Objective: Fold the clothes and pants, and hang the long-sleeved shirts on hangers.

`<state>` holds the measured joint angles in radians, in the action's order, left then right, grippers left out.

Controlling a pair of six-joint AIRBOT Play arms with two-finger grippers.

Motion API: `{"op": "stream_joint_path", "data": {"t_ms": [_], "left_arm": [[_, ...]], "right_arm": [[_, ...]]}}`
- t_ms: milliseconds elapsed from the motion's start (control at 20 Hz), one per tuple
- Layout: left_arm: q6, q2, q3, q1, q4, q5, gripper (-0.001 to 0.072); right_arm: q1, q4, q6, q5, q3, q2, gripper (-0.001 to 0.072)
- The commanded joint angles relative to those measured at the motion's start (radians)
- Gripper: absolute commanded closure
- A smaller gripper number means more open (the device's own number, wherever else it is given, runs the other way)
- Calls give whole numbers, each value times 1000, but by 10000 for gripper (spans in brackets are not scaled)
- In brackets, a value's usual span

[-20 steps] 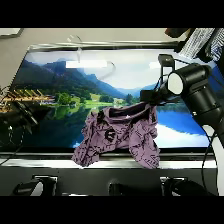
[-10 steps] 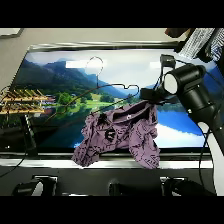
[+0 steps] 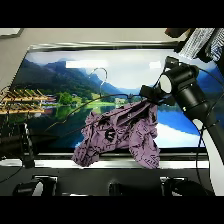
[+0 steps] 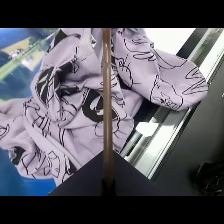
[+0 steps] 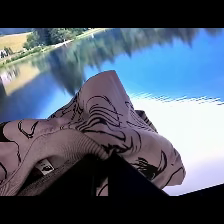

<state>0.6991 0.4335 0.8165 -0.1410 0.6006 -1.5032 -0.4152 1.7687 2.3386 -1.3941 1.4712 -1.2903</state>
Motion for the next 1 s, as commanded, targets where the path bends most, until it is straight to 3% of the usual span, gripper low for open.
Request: {"op": "stream_joint_path", "data": {"t_ms": [0,400,950], "left_arm": [[10,0,-5,0,6,-7,684],[4,15,-105,18,5,74,684],[1,98,-105,203,18,195,686]], "right_arm": [[0,13,39,2,0,-1,667],[0,-19,40,2,0,2,667],[0,-27,41,3,0,2,667]]}}
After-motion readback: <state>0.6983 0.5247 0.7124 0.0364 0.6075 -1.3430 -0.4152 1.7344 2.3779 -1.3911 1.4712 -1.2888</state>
